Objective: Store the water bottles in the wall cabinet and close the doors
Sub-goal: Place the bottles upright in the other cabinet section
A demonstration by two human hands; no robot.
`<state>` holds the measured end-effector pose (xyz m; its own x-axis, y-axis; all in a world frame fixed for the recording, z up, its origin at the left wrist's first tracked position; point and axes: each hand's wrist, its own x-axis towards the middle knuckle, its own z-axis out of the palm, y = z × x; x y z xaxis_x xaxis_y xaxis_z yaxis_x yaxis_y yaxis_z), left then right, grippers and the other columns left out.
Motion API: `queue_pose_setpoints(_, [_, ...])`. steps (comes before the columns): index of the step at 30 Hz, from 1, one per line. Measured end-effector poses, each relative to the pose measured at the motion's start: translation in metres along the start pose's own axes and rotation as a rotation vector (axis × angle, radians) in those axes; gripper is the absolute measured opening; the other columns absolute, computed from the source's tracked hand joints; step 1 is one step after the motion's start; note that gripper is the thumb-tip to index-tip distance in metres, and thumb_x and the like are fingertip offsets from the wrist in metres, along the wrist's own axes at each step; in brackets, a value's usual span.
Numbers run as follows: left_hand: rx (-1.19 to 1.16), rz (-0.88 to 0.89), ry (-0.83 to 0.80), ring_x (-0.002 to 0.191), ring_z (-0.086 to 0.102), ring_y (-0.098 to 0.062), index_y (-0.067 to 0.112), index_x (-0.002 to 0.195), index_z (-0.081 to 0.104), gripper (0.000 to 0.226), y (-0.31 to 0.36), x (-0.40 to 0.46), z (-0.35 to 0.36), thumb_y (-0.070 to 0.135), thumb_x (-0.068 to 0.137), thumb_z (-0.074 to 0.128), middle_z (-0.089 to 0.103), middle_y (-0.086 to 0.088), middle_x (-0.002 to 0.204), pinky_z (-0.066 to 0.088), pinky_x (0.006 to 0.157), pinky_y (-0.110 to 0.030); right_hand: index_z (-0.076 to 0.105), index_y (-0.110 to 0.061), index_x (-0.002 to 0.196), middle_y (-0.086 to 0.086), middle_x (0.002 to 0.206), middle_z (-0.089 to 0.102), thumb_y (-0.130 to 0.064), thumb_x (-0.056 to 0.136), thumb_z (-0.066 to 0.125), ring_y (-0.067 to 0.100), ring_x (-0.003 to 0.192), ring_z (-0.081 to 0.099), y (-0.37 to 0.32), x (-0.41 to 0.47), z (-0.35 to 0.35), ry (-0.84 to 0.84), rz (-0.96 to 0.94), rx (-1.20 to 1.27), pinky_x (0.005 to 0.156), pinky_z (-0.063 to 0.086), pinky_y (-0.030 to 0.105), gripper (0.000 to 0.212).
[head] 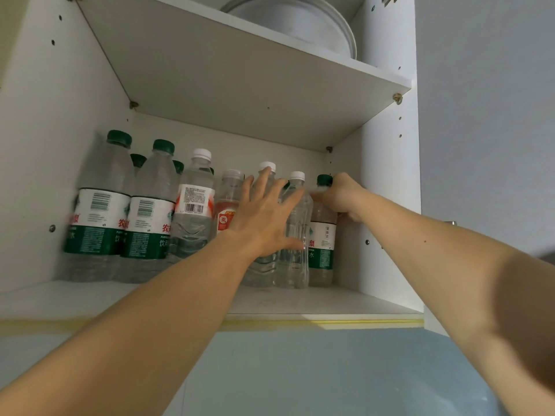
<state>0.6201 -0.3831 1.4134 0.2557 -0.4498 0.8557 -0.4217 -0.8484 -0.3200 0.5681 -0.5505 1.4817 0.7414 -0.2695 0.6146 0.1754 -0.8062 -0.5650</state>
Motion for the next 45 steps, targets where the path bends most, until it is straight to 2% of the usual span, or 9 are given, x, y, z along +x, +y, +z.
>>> queue_pose_setpoints(12, [0.046, 0.097, -0.025, 0.154, -0.004, -0.039, 0.027, 0.158, -0.001, 0.115, 0.002, -0.01, -0.002, 0.079, 0.076, 0.061, 0.007, -0.013, 0.167, -0.001, 0.122, -0.062, 0.054, 0.001, 0.121, 0.024, 0.111, 0.067, -0.035, 0.097, 0.067, 0.042, 0.096, 0.069, -0.006, -0.03, -0.03, -0.051, 0.002, -0.033, 0.078, 0.061, 0.057, 0.044])
queue_pose_setpoints(17, [0.046, 0.094, -0.024, 0.154, -0.005, -0.038, 0.027, 0.157, -0.005, 0.117, 0.002, -0.01, 0.0, 0.08, 0.076, 0.06, 0.004, -0.013, 0.167, -0.003, 0.122, -0.062, 0.057, -0.001, 0.121, 0.019, 0.111, 0.066, -0.037, 0.099, 0.062, 0.034, 0.097, 0.066, 0.0, -0.028, -0.024, 0.012, -0.051, -0.069, 0.077, 0.061, 0.043, 0.043])
queue_pose_setpoints(21, [0.039, 0.099, -0.005, 0.154, -0.002, -0.038, 0.028, 0.156, -0.003, 0.117, 0.0, -0.009, 0.004, 0.081, 0.074, 0.062, 0.007, -0.012, 0.166, -0.005, 0.122, -0.06, 0.051, -0.001, 0.132, 0.015, 0.115, 0.062, -0.037, 0.1, 0.061, 0.026, 0.093, 0.054, 0.004, -0.021, -0.016, 0.049, -0.065, -0.09, 0.068, 0.041, 0.028, 0.049])
queue_pose_setpoints(28, [0.03, 0.1, 0.019, 0.154, 0.0, -0.038, 0.028, 0.156, -0.002, 0.118, 0.0, -0.01, 0.005, 0.08, 0.072, 0.064, 0.008, -0.012, 0.166, -0.009, 0.118, -0.057, 0.049, -0.004, 0.139, 0.015, 0.126, 0.063, -0.044, 0.1, 0.06, 0.026, 0.103, 0.06, 0.009, -0.021, -0.013, 0.047, -0.085, -0.068, 0.076, 0.043, 0.028, 0.057])
queue_pose_setpoints(33, [0.004, 0.111, -0.018, 0.154, 0.003, -0.036, 0.028, 0.156, 0.003, 0.113, -0.002, -0.014, -0.001, 0.076, 0.075, 0.065, 0.011, -0.013, 0.166, -0.009, 0.119, -0.054, 0.042, -0.006, 0.141, 0.015, 0.129, 0.061, -0.035, 0.101, 0.06, 0.023, 0.093, 0.054, 0.014, -0.041, -0.015, 0.114, -0.123, -0.166, 0.053, 0.036, 0.024, 0.053])
queue_pose_setpoints(36, [-0.104, 0.084, -0.041, 0.152, 0.01, -0.032, 0.024, 0.158, 0.018, 0.103, -0.003, -0.02, -0.018, 0.071, 0.079, 0.066, 0.019, -0.01, 0.163, -0.005, 0.12, -0.049, 0.042, -0.008, 0.142, 0.014, 0.128, 0.061, -0.034, 0.103, 0.055, 0.023, 0.09, 0.053, 0.012, -0.073, -0.026, 0.161, -0.206, -0.262, 0.064, 0.041, 0.029, 0.049])
queue_pose_setpoints(40, [-0.289, 0.025, -0.056, 0.148, 0.022, -0.028, 0.02, 0.154, 0.033, 0.088, 0.007, -0.031, -0.054, 0.065, 0.085, 0.063, 0.031, -0.007, 0.159, 0.015, 0.123, -0.049, 0.039, -0.013, 0.148, 0.012, 0.14, 0.052, -0.033, 0.105, 0.05, 0.026, 0.089, 0.06, 0.003, -0.133, -0.059, 0.179, -0.294, -0.453, 0.073, 0.048, 0.033, 0.049])
queue_pose_setpoints(43, [-0.465, -0.028, 0.036, 0.139, 0.035, -0.025, 0.018, 0.151, 0.039, 0.076, 0.019, -0.042, -0.088, 0.055, 0.09, 0.065, 0.04, -0.006, 0.151, 0.028, 0.118, -0.045, 0.039, -0.017, 0.151, 0.006, 0.151, 0.046, -0.031, 0.106, 0.047, 0.025, 0.121, 0.058, -0.007, -0.182, -0.083, 0.215, -0.317, -0.522, 0.09, 0.049, 0.033, 0.047])
queue_pose_setpoints(45, [-0.583, -0.029, 0.121, 0.134, 0.04, -0.023, 0.02, 0.148, 0.043, 0.068, 0.029, -0.051, -0.113, 0.048, 0.091, 0.067, 0.043, -0.005, 0.147, 0.033, 0.112, -0.038, 0.043, -0.017, 0.149, 0.004, 0.15, 0.048, -0.03, 0.106, 0.046, 0.024, 0.128, 0.054, -0.014, -0.216, -0.097, 0.256, -0.319, -0.527, 0.098, 0.046, 0.031, 0.044])
